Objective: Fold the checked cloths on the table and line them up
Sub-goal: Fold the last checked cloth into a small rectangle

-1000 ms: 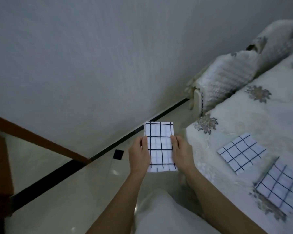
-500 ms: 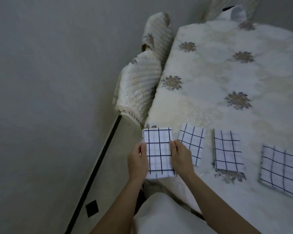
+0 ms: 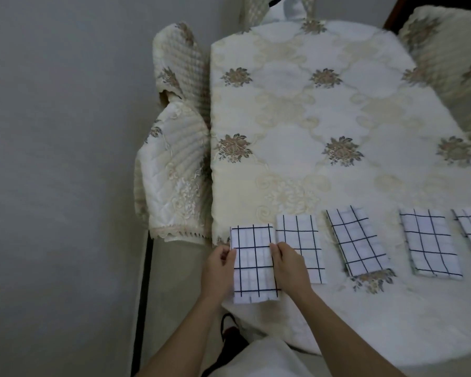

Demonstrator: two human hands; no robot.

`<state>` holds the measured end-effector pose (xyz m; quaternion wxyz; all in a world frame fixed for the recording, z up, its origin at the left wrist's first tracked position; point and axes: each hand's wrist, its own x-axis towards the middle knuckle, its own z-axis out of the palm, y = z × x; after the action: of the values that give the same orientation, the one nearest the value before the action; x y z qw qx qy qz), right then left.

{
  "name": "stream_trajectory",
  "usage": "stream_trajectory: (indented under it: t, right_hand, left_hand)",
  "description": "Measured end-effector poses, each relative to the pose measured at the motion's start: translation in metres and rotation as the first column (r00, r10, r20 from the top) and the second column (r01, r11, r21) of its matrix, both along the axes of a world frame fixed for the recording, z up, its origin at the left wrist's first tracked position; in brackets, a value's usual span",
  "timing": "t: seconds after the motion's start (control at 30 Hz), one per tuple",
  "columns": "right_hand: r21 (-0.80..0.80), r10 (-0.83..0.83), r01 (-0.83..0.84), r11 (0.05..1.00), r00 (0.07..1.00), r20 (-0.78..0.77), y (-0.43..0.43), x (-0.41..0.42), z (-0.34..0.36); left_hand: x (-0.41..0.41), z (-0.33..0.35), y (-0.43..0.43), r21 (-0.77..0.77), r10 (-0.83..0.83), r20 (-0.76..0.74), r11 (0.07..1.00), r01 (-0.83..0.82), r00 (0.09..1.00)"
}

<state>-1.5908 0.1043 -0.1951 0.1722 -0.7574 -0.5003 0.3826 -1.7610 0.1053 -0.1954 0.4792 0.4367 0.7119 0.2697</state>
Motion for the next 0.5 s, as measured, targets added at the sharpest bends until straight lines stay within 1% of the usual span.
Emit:
stream_trajectory:
  t: [0.1, 0.33, 0.5]
  right_hand:
    - [-0.056, 0.002, -0.002, 0.998, 1.000, 0.006, 0.013, -0.004, -0.008]
    - [-0.130, -0.008, 0.018, 0.991, 0.997, 0.075, 0.029, -0.003, -0.019]
    - [-0.138, -0.023, 0.042, 0.990, 0.990, 0.141, 0.033, 0.003, -0.021]
  left_hand:
    - [-0.007, -0.006, 0.019, -0.029, -0.028, 0.013, 0.999, 0.028, 1.000]
    - [-0.009, -0.021, 0.044, -0.050, -0.119, -0.088, 0.992, 0.115, 0.989]
    - [-0.002, -0.025, 0.052, -0.080, -0.163, -0.127, 0.985, 0.153, 0.979]
